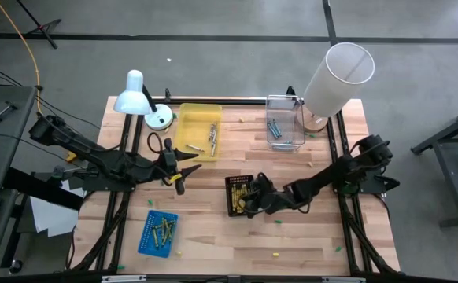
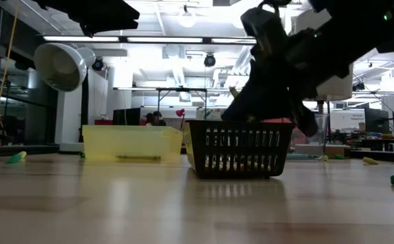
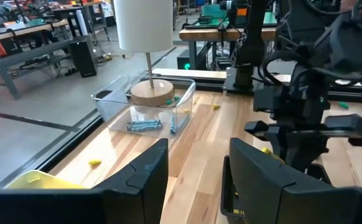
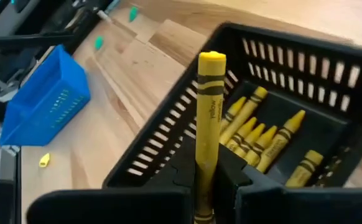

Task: Sort crayons
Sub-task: Put the yellow crayon into the black bin, then return to Home Position

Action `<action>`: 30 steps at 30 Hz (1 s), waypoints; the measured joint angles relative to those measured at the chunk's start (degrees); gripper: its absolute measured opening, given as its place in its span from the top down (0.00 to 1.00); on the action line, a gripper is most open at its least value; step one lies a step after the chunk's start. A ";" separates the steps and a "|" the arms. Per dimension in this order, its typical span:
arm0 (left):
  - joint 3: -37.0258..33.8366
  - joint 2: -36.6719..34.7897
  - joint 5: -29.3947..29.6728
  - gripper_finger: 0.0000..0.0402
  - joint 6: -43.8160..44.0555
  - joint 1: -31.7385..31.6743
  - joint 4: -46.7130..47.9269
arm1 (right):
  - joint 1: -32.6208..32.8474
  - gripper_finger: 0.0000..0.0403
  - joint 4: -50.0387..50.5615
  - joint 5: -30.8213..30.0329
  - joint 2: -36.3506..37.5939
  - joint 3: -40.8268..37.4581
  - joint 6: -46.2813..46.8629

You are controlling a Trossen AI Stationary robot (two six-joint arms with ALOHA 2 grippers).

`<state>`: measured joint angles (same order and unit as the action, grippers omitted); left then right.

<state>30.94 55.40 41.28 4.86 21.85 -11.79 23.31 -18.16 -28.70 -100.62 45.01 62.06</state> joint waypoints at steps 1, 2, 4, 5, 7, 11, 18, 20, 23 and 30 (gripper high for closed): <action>0.00 0.00 0.00 0.61 -0.02 0.00 0.00 | -0.11 0.96 -0.04 -0.09 -0.32 0.00 0.84; 0.00 0.00 0.00 0.61 -0.02 -0.02 0.00 | -0.35 0.96 0.06 -0.09 -0.41 0.00 1.55; 0.00 0.00 0.02 0.61 -0.04 -0.09 0.06 | -0.82 0.96 -0.19 0.57 -0.39 0.00 2.89; 0.00 0.00 0.05 0.61 -0.07 -0.07 0.14 | -1.05 0.96 -0.18 1.12 -0.39 0.00 3.62; 0.00 0.00 0.09 0.61 -0.17 -0.07 0.20 | -1.49 0.96 -0.30 2.57 -0.39 0.00 3.49; 0.00 0.00 0.13 0.61 -0.15 -0.07 0.44 | -2.01 0.96 -0.46 5.03 -0.39 0.00 0.85; 0.00 0.00 -0.04 0.61 1.06 -0.07 1.37 | -2.05 0.83 -0.51 7.47 0.08 0.00 -1.64; 0.00 0.00 -0.07 0.61 1.07 -0.07 1.77 | -2.05 0.77 -0.35 7.93 0.36 0.00 -1.99; 0.00 0.00 -0.07 0.61 1.11 -0.07 1.71 | -2.16 0.69 -0.22 8.72 0.87 0.00 -2.68; 0.00 0.00 -0.13 0.61 1.07 -0.07 1.74 | -3.16 0.60 1.66 10.48 6.51 0.00 -10.36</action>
<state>30.94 55.40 41.15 5.93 21.78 -10.06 20.14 -16.49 -18.22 -94.11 45.01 51.70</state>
